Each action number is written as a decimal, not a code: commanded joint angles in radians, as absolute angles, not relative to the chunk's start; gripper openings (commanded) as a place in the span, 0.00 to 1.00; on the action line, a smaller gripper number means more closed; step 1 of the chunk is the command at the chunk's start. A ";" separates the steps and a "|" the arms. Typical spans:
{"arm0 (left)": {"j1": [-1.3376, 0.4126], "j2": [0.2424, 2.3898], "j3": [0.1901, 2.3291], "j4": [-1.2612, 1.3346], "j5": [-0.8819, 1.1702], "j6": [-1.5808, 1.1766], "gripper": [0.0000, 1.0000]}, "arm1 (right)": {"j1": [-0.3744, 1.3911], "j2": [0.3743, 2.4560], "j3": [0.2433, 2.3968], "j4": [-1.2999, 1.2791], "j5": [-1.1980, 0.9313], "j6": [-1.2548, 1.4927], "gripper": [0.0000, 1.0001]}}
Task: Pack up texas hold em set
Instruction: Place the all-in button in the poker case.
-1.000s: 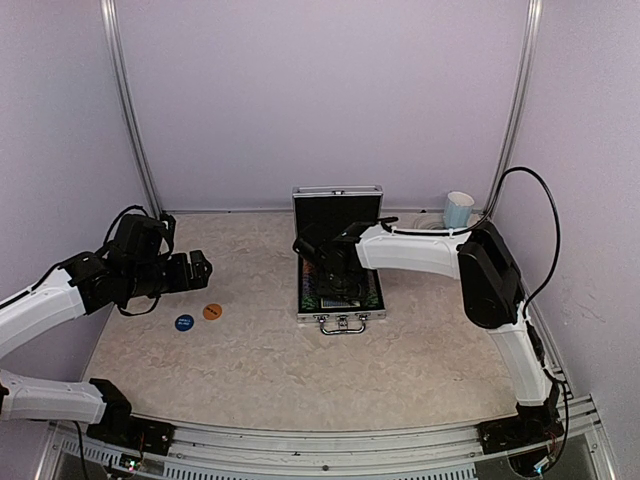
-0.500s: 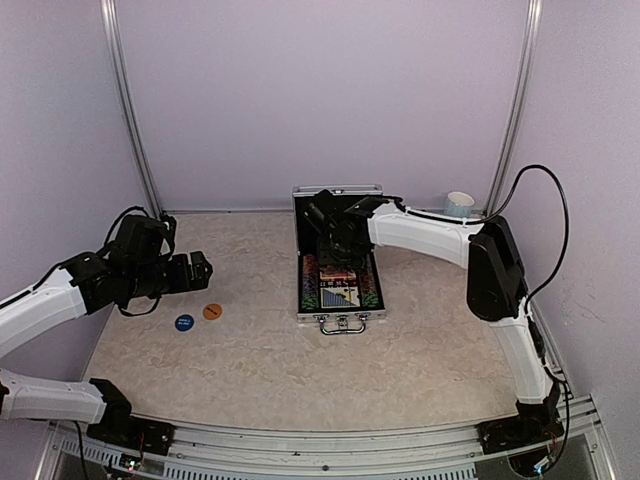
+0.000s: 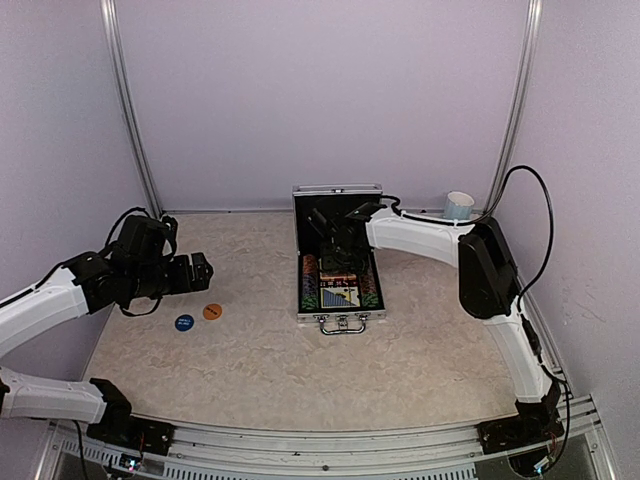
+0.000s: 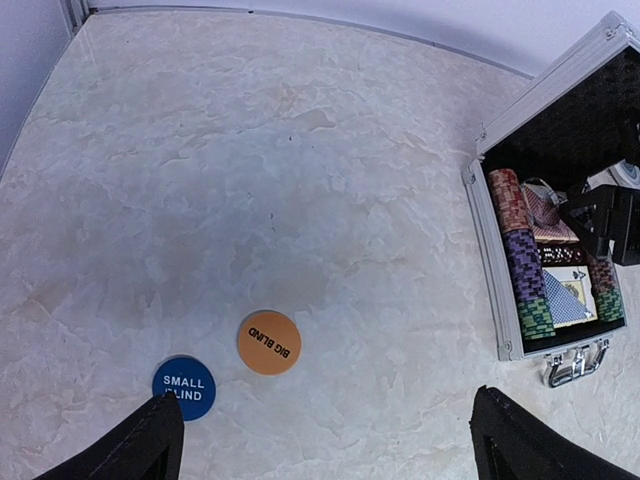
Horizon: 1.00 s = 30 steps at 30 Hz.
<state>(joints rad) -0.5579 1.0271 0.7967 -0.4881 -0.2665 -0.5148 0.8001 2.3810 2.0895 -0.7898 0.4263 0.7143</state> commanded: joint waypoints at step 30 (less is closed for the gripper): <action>-0.558 1.071 0.787 -0.492 -0.273 -0.508 0.99 | 0.789 2.357 2.018 -0.736 0.458 0.624 0.76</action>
<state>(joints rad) -0.5579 1.0698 0.7959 -0.4881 -0.2687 -0.5148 0.7841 2.3848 2.0277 -0.7048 0.4213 0.6502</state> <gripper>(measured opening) 0.989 0.760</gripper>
